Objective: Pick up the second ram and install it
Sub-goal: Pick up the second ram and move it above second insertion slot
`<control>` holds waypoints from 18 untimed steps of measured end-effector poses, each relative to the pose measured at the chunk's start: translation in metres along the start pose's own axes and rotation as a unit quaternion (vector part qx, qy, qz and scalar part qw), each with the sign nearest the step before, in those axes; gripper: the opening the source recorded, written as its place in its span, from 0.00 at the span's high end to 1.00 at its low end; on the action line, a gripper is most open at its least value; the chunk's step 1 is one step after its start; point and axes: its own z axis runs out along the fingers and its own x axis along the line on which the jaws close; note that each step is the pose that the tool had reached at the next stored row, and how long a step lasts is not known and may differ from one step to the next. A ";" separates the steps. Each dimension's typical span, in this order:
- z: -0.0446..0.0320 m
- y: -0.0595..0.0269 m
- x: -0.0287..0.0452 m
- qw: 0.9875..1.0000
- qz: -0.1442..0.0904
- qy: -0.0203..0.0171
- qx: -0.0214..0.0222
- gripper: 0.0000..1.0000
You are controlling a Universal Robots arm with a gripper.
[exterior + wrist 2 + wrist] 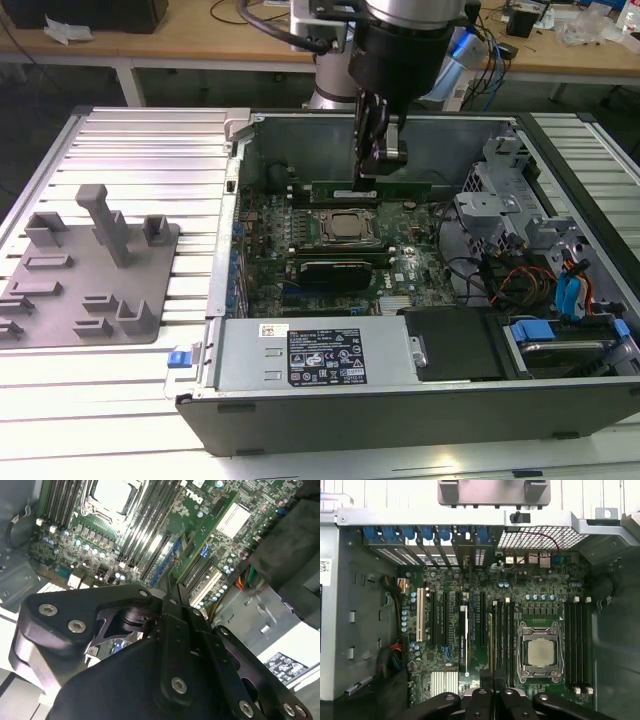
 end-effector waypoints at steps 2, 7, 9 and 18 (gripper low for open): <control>0.0063 -0.0004 -0.0017 1.000 0.000 0.000 0.000 0.91; 0.0196 -0.0012 -0.0083 1.000 0.000 0.000 0.000 0.91; 0.0234 -0.0016 -0.0095 1.000 0.000 0.000 0.000 0.91; 0.0361 -0.0025 -0.0096 1.000 0.000 0.000 0.000 0.91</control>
